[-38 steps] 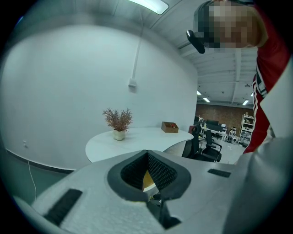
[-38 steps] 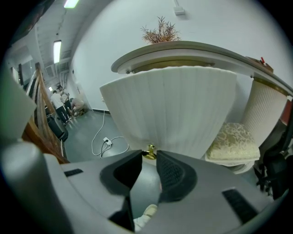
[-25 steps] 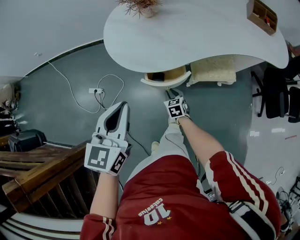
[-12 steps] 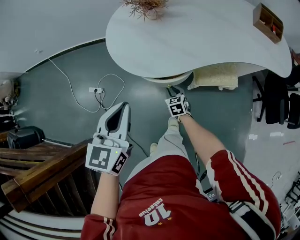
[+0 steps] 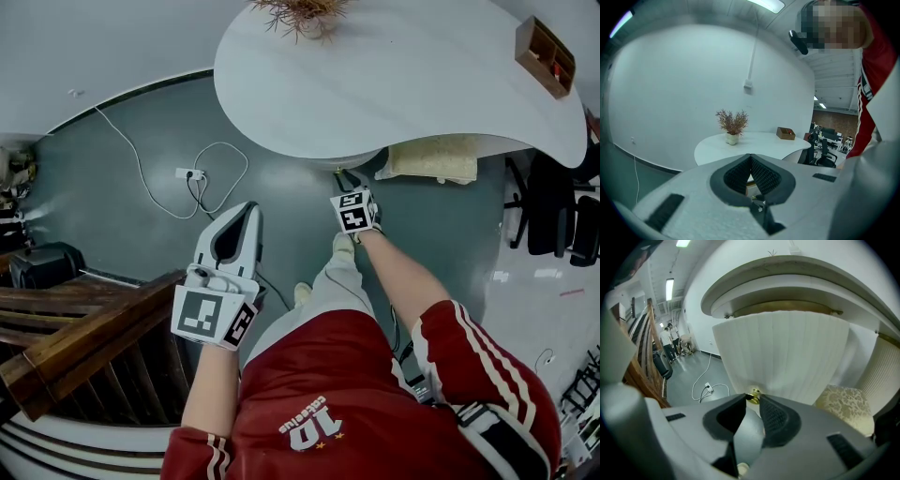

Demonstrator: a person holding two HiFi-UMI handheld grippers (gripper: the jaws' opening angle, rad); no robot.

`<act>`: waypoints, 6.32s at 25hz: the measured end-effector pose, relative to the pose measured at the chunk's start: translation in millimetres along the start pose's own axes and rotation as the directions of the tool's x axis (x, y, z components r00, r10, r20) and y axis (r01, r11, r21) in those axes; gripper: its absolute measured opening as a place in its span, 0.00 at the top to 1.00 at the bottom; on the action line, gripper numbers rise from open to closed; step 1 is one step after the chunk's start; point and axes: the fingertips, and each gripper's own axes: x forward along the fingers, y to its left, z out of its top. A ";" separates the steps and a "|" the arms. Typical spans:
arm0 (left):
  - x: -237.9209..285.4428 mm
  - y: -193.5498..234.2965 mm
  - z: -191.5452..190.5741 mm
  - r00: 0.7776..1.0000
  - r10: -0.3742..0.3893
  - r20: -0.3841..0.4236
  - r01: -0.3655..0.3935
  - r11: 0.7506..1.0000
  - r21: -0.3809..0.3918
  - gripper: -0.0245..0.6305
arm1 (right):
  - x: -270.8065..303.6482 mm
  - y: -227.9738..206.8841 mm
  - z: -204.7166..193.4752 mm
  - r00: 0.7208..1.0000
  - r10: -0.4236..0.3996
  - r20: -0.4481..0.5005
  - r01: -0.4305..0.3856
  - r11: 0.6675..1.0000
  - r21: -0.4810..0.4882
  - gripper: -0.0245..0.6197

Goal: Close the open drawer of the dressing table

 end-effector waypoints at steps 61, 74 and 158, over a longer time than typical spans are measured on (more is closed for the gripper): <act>-11.7 4.5 13.0 0.998 0.015 0.057 -0.018 0.998 0.053 0.96 | -19.4 -26.5 49.3 0.999 -0.042 0.011 0.043 0.982 -0.186 0.77; -83.9 3.8 13.8 0.993 -0.048 0.112 0.047 0.999 0.011 0.96 | -141.8 28.0 79.8 0.988 -0.098 0.117 0.116 0.979 -0.166 0.78; -291.8 -468.9 67.1 0.921 -0.042 0.387 -0.081 0.952 0.297 0.96 | -838.8 -42.3 27.3 0.648 0.010 0.761 0.015 1.000 -0.026 0.96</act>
